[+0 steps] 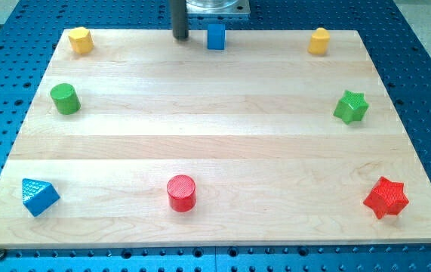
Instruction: Keep cube above green star
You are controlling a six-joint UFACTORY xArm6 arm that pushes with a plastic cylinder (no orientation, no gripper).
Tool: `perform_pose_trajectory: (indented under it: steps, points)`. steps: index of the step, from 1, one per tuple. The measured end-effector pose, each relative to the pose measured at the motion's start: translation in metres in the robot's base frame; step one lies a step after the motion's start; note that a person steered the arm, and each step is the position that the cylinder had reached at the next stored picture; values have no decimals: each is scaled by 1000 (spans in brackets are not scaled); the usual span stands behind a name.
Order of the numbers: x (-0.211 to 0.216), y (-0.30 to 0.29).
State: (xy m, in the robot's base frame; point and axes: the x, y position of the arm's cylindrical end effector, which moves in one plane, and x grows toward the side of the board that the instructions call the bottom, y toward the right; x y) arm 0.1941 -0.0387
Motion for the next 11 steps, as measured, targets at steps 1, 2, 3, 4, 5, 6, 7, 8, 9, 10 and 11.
perform_pose_trajectory:
  steps: [1,2,3,4,5,6,7,8,9,10,11]
  points:
    - [44,86]
    - [119,151]
    - [124,122]
    - [164,128]
    - [160,148]
    - [135,129]
    - [135,183]
    - [135,202]
    - [146,206]
    - [160,196]
    - [160,230]
